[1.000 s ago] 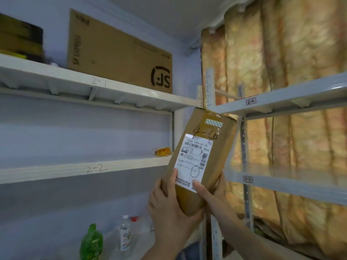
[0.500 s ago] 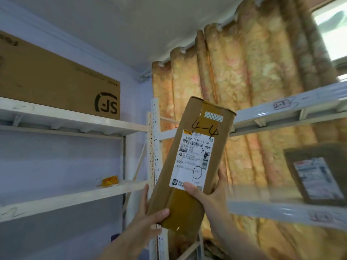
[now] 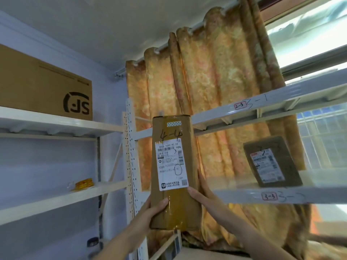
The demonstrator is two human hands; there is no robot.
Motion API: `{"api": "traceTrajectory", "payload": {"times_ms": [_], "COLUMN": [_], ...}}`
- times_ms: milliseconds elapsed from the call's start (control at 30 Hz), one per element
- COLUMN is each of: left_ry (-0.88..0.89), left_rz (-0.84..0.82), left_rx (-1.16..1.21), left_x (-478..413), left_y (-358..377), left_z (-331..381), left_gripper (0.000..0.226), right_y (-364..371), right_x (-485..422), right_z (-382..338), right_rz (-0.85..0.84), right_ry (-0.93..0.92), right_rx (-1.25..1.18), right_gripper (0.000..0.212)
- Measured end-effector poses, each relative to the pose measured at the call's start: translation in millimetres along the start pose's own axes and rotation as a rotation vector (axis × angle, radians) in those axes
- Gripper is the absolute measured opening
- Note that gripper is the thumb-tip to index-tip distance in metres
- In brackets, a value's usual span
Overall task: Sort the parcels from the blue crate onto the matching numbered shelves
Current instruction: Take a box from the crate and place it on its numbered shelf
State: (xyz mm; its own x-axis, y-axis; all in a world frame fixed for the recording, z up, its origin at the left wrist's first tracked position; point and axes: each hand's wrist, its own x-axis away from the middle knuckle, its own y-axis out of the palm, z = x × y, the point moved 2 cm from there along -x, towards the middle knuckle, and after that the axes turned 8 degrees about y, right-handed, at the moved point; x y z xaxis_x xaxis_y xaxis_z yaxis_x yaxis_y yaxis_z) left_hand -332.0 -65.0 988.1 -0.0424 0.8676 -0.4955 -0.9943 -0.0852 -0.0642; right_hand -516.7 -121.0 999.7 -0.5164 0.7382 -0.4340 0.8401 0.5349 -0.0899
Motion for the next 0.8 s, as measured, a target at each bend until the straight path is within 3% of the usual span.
{"api": "traceTrajectory", "payload": {"times_ms": [100, 233, 333, 433, 500, 600, 800], "left_ry": [0.006, 0.031, 0.082, 0.155, 0.171, 0.181, 0.186], "left_rz": [-0.009, -0.066, -0.111, -0.152, -0.198, -0.187, -0.456], "left_rx": [-0.071, -0.148, -0.151, -0.036, 0.042, 0.101, 0.005], "left_x": [3, 3, -6, -10, -6, 3, 23], "left_y": [6, 28, 63, 112, 149, 201, 295], "left_z": [-7, -18, -26, -30, -28, -21, -4], "left_gripper": [0.076, 0.072, 0.091, 0.077, 0.073, 0.039, 0.06], "right_y": [-3, -8, -24, -54, -78, -113, -167], "right_x": [12, 36, 61, 96, 126, 168, 244], "right_z": [13, 32, 27, 15, 4, -11, -46], "right_rz": [0.082, 0.309, 0.39, 0.486, 0.556, 0.618, 0.792], "right_ry": [0.118, 0.047, 0.011, 0.011, 0.009, 0.043, 0.091], "right_rx": [0.168, 0.143, 0.177, 0.164, 0.289, 0.478, 0.679], "right_gripper": [0.064, 0.058, 0.061, 0.051, 0.057, 0.067, 0.052]}}
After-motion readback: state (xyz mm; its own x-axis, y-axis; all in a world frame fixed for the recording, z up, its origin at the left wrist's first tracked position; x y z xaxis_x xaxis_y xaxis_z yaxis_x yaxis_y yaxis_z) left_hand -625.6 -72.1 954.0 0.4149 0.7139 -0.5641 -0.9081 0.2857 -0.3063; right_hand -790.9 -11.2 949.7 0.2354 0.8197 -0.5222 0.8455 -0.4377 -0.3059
